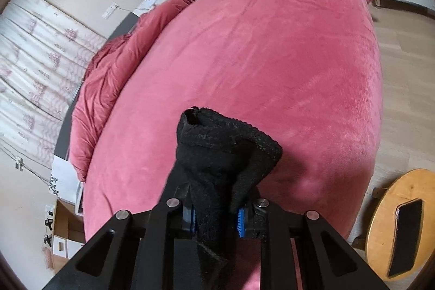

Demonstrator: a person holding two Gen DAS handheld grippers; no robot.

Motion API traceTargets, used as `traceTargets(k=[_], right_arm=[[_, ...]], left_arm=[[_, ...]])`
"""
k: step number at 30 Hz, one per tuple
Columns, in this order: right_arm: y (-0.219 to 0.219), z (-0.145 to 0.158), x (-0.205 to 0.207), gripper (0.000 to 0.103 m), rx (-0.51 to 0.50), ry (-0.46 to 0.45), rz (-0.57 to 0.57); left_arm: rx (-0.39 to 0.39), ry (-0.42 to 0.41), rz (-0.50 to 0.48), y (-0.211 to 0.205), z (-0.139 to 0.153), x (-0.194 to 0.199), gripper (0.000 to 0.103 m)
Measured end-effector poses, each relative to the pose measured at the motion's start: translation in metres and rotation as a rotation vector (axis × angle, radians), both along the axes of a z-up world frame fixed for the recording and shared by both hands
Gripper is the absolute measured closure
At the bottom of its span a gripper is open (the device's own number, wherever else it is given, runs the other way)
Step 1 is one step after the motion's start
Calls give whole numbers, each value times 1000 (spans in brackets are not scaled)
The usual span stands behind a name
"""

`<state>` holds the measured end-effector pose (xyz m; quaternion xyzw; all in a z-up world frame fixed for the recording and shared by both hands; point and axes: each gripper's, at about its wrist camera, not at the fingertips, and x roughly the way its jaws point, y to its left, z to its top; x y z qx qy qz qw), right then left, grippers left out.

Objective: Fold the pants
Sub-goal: 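Carry the leg end with the right gripper over toward the left gripper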

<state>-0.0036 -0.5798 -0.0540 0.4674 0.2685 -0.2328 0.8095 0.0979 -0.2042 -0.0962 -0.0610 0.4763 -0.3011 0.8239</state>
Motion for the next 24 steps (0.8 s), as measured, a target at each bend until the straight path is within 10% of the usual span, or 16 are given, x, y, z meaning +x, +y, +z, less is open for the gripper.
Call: traceTargets(k=[24], right_arm=[[218, 138, 15, 83, -425, -110, 330]], left_arm=[[-40, -25, 245, 119, 7, -4, 80]])
